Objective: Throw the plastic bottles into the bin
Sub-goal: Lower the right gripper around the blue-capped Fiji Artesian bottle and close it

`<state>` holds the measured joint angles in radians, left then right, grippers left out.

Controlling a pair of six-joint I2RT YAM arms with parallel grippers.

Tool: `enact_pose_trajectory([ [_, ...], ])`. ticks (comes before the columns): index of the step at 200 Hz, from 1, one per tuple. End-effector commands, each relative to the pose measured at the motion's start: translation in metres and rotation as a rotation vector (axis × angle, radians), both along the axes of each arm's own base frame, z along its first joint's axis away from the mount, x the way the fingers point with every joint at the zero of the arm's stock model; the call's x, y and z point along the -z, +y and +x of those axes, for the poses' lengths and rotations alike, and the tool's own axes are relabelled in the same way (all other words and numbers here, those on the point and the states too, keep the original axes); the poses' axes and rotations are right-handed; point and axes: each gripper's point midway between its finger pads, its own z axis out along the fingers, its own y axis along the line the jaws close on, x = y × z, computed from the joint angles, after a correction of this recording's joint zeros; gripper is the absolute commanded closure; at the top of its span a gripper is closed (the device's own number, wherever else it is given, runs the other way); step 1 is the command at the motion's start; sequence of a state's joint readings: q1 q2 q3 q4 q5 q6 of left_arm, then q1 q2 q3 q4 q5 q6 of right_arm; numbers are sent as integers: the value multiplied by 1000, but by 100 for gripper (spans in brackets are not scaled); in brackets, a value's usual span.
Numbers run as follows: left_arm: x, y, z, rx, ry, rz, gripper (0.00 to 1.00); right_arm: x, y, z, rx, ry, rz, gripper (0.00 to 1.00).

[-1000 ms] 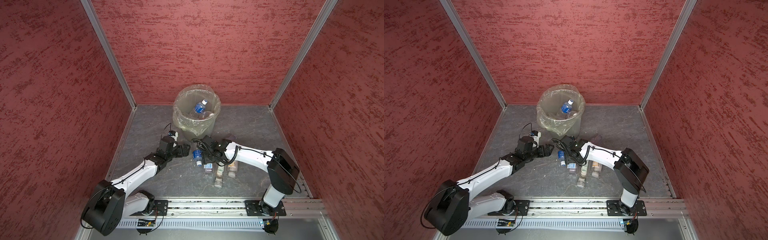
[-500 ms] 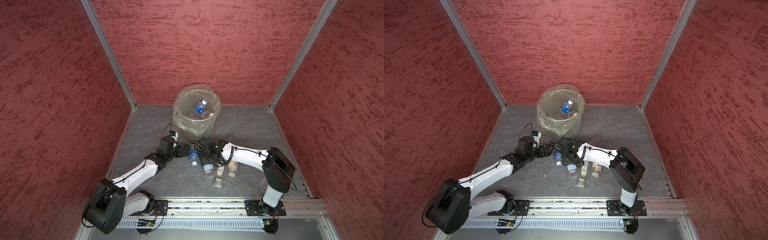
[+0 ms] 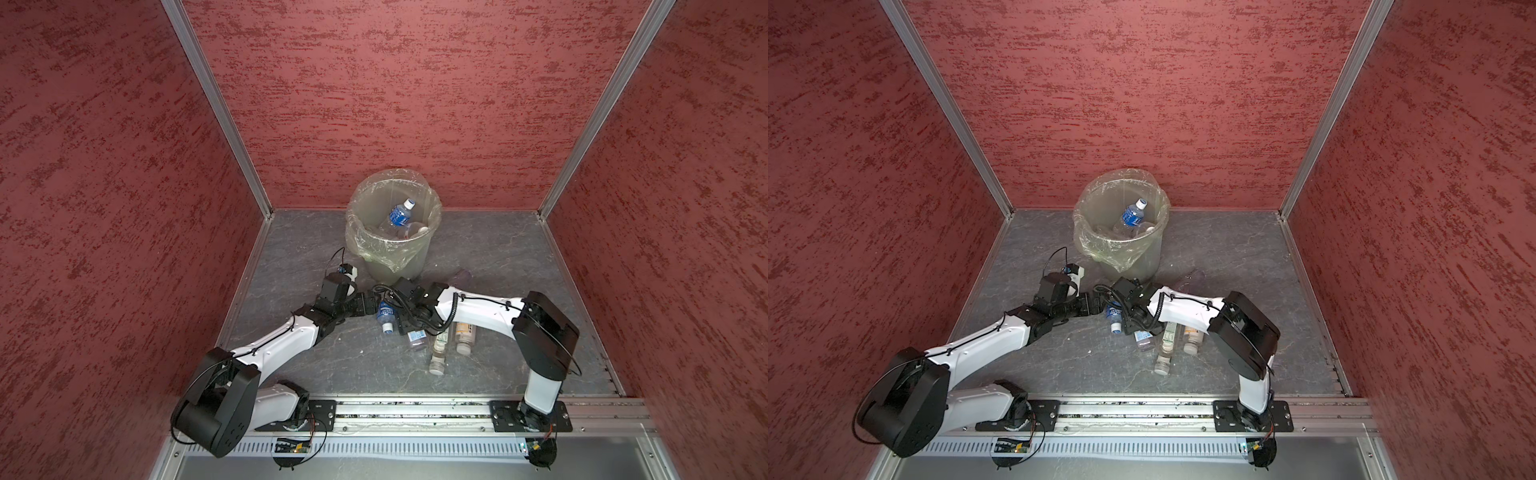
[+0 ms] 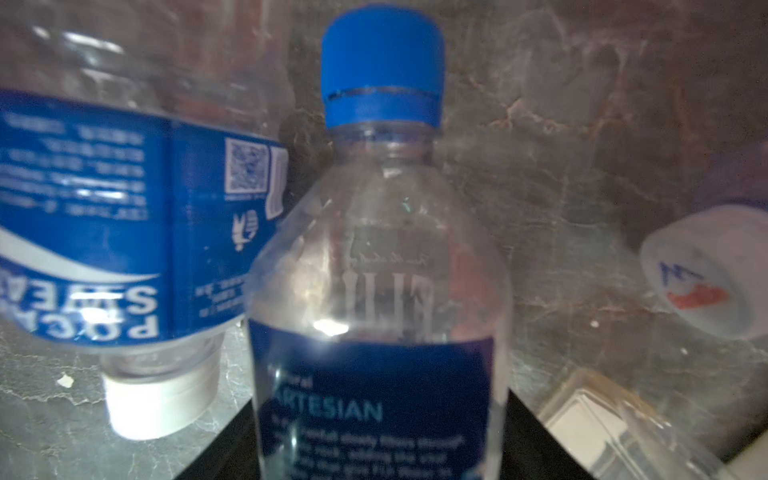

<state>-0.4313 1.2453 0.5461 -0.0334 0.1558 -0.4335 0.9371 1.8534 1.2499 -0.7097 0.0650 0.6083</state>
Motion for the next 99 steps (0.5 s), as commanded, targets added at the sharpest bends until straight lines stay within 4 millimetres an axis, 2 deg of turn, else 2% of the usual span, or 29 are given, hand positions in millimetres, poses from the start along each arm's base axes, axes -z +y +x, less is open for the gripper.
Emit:
enact_pose_trajectory([
  [1,-8,-1,7,-5,-17,-13,0,10,-1,-9,-25,31,-42,29],
  [53,-3,-2,8,-2,6,-11,0,17,-3,-11,-29,38,-68,30],
  [77,-2,-1,9,-5,8,-9,1,15,-4,-10,-33,25,-78,40],
  [99,-2,-1,9,-5,6,-10,0,4,-5,-7,-24,-1,-70,43],
])
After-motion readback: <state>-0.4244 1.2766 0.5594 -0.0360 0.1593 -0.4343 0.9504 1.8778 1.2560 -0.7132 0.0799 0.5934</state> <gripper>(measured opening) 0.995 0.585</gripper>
